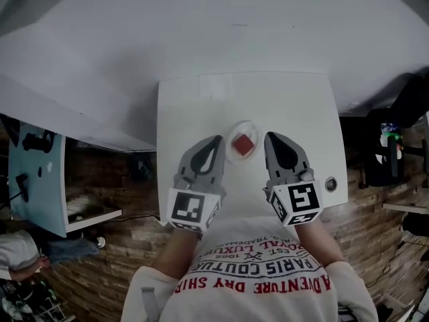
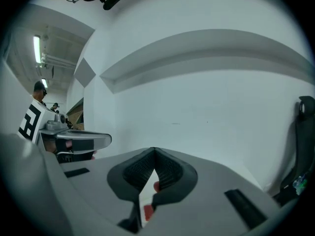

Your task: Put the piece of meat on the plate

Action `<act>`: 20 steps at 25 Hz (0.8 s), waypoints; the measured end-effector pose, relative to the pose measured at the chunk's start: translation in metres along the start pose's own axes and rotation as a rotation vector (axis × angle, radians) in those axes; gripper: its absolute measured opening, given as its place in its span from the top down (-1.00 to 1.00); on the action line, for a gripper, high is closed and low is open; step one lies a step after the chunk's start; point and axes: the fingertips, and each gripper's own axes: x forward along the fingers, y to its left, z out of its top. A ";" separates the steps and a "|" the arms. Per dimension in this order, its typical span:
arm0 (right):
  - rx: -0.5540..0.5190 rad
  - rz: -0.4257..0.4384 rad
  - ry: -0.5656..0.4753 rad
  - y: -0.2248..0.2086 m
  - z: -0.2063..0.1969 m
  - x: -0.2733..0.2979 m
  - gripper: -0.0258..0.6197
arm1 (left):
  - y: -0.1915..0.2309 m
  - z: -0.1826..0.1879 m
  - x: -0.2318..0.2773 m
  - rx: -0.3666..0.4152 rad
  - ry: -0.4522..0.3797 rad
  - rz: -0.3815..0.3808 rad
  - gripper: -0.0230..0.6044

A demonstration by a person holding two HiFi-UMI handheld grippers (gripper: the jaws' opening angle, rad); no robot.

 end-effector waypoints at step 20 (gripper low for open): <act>-0.066 0.025 0.010 0.009 0.001 0.004 0.88 | 0.005 0.010 -0.003 0.018 -0.035 0.047 0.91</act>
